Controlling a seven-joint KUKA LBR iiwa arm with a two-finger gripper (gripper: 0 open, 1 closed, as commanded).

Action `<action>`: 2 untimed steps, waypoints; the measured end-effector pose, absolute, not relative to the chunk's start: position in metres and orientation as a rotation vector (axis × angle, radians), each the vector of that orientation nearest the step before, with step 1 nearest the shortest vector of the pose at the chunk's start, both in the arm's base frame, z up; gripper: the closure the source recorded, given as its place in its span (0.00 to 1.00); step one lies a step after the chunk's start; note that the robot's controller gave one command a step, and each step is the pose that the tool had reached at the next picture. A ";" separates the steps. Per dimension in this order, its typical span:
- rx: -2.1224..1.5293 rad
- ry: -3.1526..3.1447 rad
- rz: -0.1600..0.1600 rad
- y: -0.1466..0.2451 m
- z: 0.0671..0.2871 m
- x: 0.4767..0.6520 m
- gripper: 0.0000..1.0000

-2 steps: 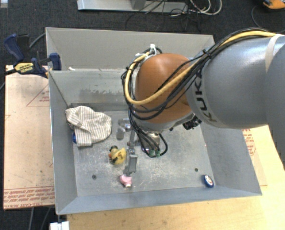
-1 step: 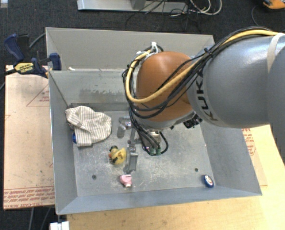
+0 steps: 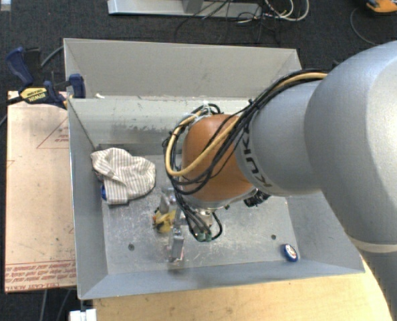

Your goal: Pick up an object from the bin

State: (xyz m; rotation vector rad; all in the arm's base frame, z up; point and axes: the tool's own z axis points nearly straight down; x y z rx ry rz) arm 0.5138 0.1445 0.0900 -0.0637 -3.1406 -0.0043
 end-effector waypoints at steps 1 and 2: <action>0.145 -3.141 -0.004 0.134 0.112 0.522 1.00; 0.142 -3.140 -0.004 0.133 0.111 0.522 1.00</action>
Offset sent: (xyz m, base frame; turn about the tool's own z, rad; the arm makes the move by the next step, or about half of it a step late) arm 0.0000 0.0000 0.0000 0.0000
